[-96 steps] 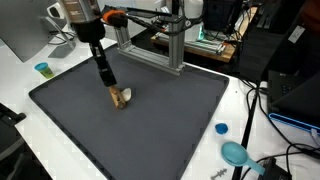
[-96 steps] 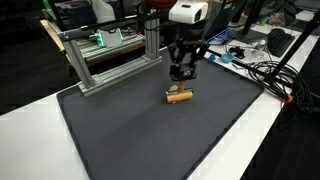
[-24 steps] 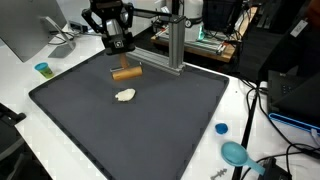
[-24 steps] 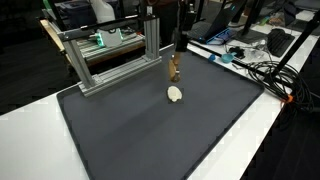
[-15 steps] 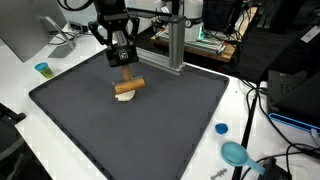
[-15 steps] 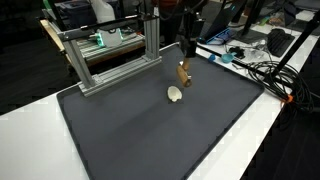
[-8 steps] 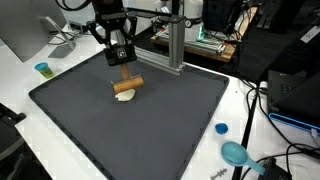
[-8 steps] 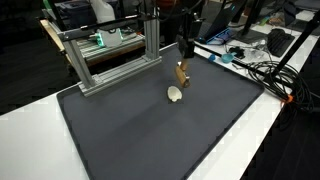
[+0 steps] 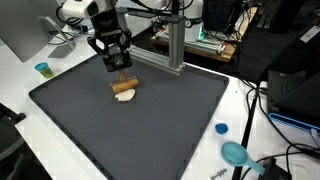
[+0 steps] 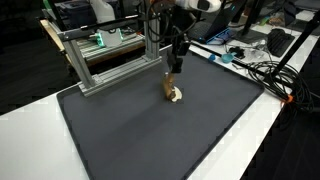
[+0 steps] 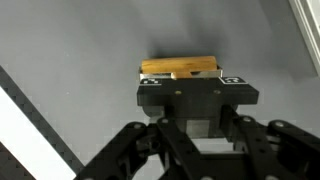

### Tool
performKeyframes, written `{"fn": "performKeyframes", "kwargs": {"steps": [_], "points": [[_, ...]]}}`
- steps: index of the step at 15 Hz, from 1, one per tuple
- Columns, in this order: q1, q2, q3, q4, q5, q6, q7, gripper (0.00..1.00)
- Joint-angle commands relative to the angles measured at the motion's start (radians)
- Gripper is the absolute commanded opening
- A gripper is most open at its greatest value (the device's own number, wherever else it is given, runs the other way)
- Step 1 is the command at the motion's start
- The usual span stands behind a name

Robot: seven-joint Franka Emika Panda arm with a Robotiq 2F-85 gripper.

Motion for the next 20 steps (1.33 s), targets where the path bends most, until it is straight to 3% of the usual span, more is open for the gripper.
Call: {"fn": "performKeyframes", "kwargs": {"steps": [1, 11, 15, 20], "points": [[0.004, 0.028, 0.01, 0.062, -0.016, -0.035, -0.031, 0.21], [0.018, 0.164, 0.006, 0.187, -0.036, -0.083, -0.026, 0.21], [0.008, 0.183, 0.015, 0.184, -0.006, -0.086, -0.025, 0.21], [0.029, 0.177, 0.003, 0.141, -0.029, -0.054, 0.092, 0.21]]}}
